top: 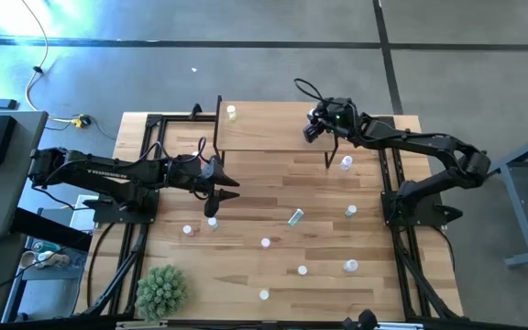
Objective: Pick and place medicine bottles onto shelf by color
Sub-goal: Put the left transparent pill bottle on the shelf, then put the left blue pill bottle on the shelf
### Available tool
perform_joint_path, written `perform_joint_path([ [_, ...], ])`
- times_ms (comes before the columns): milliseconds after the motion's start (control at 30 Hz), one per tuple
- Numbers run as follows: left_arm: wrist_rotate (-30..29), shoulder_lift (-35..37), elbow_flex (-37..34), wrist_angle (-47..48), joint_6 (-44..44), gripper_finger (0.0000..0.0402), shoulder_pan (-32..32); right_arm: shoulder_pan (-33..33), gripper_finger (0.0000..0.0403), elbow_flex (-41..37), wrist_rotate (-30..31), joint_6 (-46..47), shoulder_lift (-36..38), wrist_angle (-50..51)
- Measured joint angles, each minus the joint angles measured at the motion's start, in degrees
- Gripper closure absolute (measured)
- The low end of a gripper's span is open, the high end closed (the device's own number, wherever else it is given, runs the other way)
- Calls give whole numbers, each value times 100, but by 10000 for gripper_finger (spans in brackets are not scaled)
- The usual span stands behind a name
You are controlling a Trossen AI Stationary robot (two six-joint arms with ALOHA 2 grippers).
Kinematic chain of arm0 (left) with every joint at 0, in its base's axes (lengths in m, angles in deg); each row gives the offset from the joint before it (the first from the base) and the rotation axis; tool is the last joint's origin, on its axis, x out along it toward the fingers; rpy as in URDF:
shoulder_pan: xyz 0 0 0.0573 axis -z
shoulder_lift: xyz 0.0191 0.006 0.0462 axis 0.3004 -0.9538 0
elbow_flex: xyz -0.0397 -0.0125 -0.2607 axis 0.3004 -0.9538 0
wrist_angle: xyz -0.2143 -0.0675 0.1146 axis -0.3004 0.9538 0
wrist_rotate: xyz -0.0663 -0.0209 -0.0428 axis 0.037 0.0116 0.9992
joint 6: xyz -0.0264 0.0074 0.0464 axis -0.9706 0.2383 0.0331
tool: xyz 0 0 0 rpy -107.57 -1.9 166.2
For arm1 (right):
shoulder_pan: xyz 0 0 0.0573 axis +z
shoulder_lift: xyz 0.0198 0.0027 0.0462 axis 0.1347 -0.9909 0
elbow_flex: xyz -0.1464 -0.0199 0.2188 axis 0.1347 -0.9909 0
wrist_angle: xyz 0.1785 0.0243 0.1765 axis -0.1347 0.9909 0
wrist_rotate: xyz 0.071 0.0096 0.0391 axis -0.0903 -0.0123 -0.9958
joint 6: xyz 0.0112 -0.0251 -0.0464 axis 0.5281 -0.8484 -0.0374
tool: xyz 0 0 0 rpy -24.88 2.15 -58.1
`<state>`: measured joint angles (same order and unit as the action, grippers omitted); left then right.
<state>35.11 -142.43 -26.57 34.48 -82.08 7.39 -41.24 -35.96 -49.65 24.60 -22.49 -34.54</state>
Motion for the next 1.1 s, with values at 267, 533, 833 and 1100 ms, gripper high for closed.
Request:
perform_joint_path([
  [267,0,0,0,0,0,245,-2,0,215,-2,2,-44,0,41],
  [533,-152,0,0,0,-11,245,0,0,184,76,2,-44,13,32],
  [833,-543,0,0,231,-146,229,-2,13,178,901,0,-218,17,1050],
  [1100,-982,0,0,479,-599,187,-4,61,178,1619,-14,-345,216,2532],
])
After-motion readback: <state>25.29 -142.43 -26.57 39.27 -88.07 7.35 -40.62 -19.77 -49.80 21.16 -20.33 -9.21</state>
